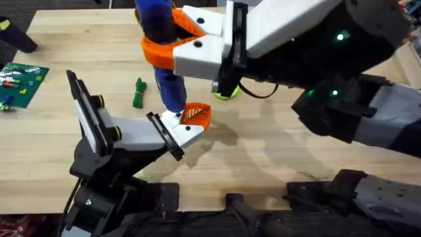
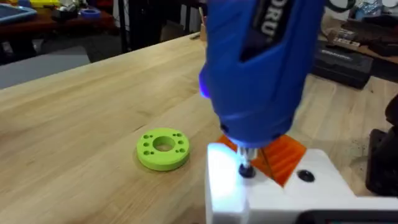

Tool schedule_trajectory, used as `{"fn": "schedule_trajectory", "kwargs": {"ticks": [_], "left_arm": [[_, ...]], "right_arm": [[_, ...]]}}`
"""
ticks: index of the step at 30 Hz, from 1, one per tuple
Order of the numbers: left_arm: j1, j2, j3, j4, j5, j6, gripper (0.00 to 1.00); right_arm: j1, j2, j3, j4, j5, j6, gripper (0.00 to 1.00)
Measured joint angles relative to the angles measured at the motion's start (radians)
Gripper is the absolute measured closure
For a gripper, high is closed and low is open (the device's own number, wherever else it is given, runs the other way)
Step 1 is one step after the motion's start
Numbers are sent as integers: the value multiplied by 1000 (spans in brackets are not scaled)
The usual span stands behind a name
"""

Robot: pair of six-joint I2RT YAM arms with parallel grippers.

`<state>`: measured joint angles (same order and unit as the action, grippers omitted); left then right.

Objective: Pick up the gripper from the table and insert it into the empty holder that is missing its gripper. Then pick up a screw, insert it into the mounting hole, and use the screwdriver to tighten it. Finally, clean up the table by picking up the vegetable and placing it into the bucket.

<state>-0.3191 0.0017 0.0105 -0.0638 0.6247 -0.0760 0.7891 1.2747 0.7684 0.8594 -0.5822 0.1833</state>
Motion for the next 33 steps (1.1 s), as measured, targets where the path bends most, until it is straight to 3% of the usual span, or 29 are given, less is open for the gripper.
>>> {"fn": "schedule_trajectory", "kwargs": {"ticks": [19, 33], "left_arm": [[0, 0, 0, 0, 0, -8, 994], [0, -1, 4, 18, -7, -5, 994]], "right_arm": [[0, 15, 2, 30, -17, 2, 965], [-6, 39, 66, -9, -56, 6, 965]]}}
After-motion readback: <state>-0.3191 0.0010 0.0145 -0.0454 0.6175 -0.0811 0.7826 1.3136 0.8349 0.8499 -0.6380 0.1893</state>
